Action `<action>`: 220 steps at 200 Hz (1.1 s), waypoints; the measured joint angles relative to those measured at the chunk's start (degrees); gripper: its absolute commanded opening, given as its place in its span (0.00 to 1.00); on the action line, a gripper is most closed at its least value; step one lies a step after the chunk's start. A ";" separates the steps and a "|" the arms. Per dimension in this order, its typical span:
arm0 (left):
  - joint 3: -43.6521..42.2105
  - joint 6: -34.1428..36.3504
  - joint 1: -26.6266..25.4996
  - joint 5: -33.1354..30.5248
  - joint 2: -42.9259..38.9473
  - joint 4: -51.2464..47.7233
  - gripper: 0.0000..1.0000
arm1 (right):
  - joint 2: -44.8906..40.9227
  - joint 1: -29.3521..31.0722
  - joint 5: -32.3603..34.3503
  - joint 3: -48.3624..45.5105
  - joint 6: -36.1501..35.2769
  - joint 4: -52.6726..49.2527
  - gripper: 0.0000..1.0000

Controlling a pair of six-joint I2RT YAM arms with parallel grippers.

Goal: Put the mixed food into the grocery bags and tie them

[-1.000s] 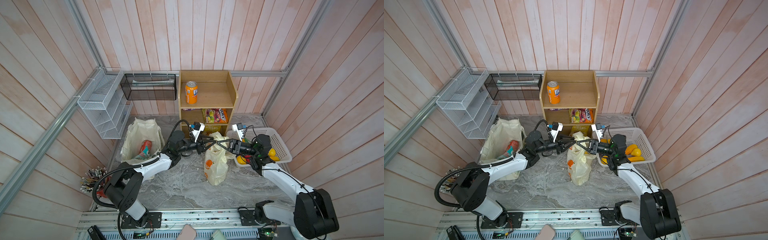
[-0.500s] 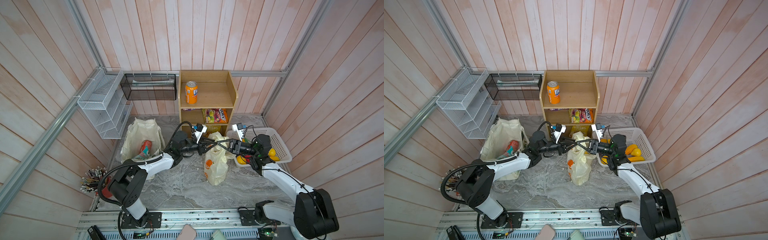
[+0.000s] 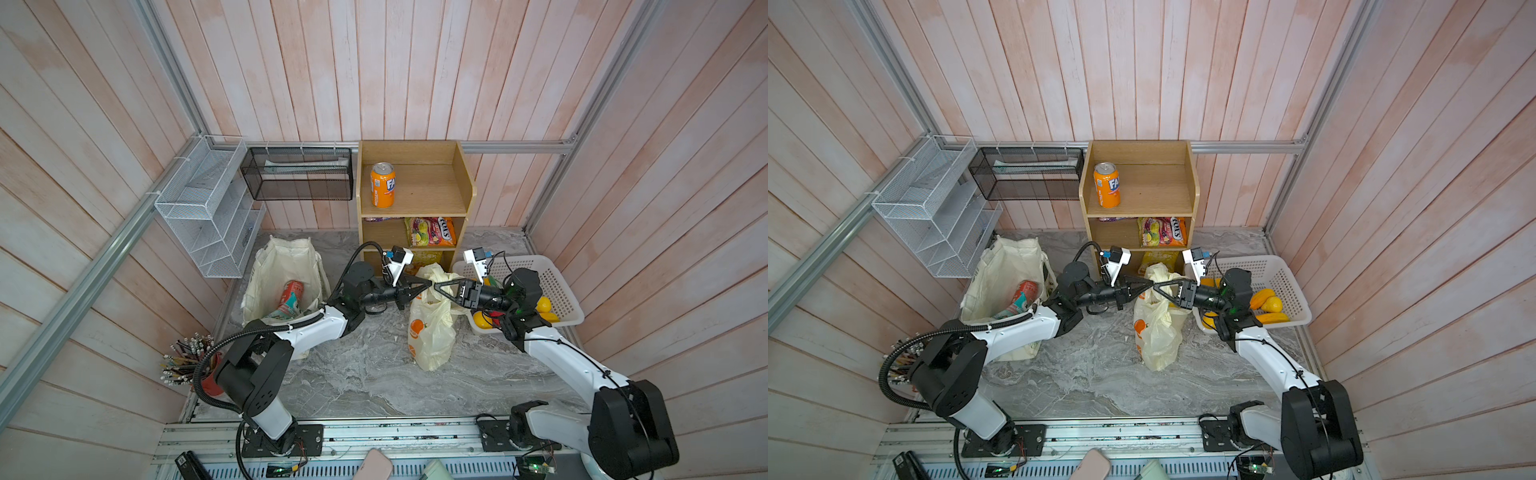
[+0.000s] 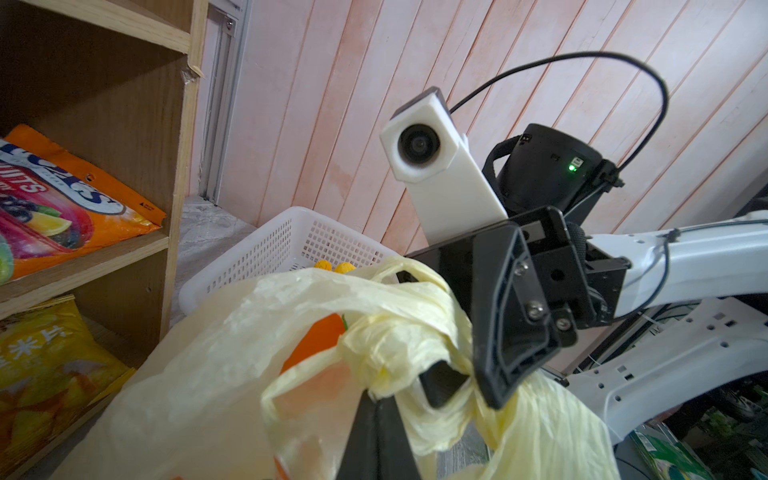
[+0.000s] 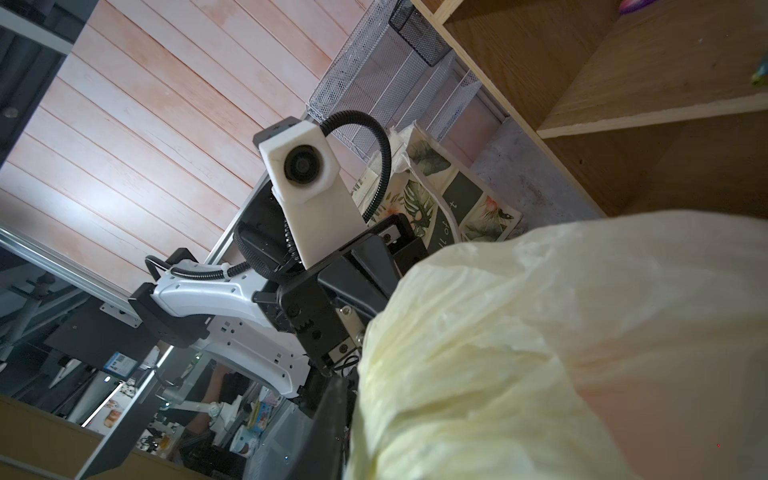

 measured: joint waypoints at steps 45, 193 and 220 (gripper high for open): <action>-0.79 0.37 1.01 -3.91 -1.66 0.00 0.00 | -4.15 -1.03 1.68 0.17 -3.19 -7.13 0.47; -1.31 1.55 1.29 -7.15 -1.68 -2.40 0.00 | -10.78 2.29 4.52 -6.14 -4.20 -14.36 0.45; -1.31 1.53 1.29 -7.15 -1.68 -2.40 0.00 | -9.81 2.71 4.90 -6.64 -3.65 -14.16 0.13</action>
